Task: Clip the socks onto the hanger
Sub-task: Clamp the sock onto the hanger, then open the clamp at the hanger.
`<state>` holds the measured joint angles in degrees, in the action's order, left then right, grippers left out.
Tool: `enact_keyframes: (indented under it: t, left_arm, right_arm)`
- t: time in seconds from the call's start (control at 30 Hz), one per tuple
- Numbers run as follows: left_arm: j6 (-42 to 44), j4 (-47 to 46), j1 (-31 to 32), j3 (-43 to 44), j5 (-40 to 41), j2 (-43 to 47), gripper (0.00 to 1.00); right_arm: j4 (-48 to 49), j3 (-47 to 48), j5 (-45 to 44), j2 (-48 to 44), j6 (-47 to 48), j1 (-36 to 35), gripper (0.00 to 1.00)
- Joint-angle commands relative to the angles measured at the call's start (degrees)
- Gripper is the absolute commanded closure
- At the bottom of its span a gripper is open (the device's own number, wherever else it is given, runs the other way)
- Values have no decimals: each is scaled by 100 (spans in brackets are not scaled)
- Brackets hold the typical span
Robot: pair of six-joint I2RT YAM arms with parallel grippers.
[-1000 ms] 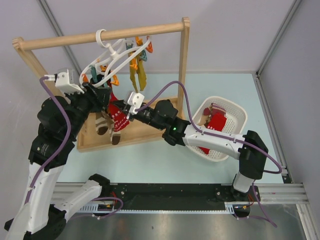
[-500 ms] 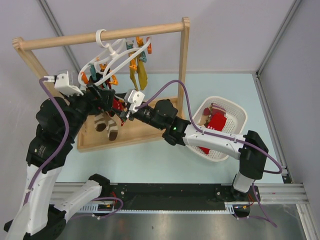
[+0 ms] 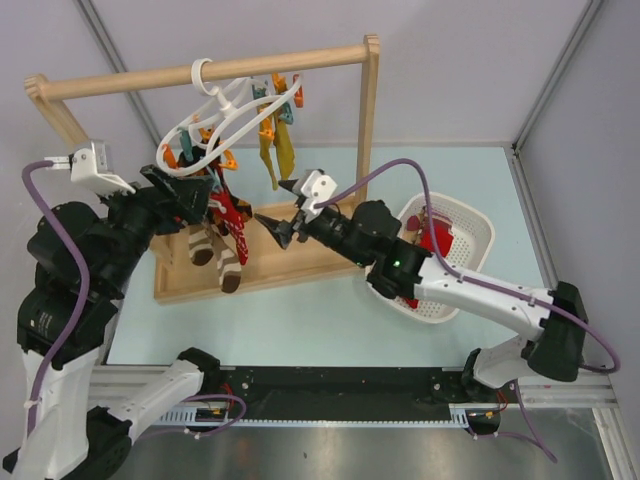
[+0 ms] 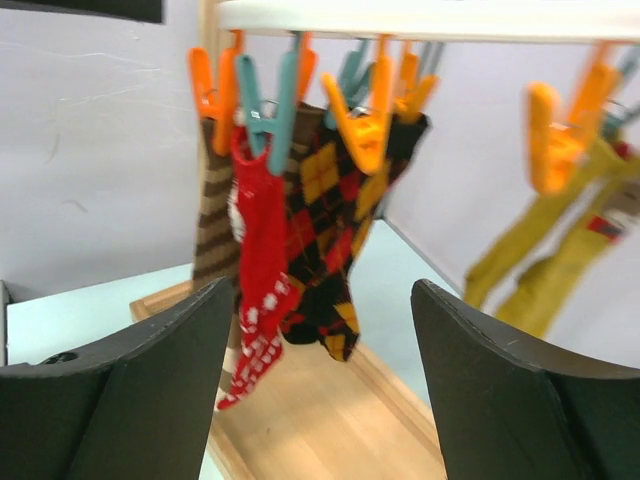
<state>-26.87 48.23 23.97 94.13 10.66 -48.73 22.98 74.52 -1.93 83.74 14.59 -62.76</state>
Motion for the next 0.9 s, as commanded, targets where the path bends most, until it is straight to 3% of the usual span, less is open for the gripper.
enact_keyframes:
  t: [0.0, 0.13, 0.17, 0.3, 0.53, 0.7, 0.87]
  left_arm:
    - [-424, 47, 345, 395, -152, -268, 15]
    - [-591, -94, 1152, 580, 322, -558, 16]
    - [-591, -86, 1615, 633, 541, -646, 16]
    - [-582, 72, 2533, 975, 1971, -1112, 16]
    - [-705, 47, 2745, 721, 3177, -1393, 17]
    - [-591, -138, 2754, 493, 3820, -1499, 31]
    - [-468, -103, 2745, 370, 4584, -1543, 35]
  right_arm:
    - [-364, -411, -421, -657, -255, 141, 23]
    - [-479, -824, -527, -1114, -360, 290, 22]
    - [-514, -895, -553, -1263, -378, 334, 22]
    - [-619, -1264, -606, -1649, -501, 510, 22]
    - [-769, -1897, -633, -2379, -685, 835, 23]
    - [-699, -2433, -642, -2898, -957, 1309, 23]
    - [-629, -2785, -362, -3346, -1186, 1802, 23]
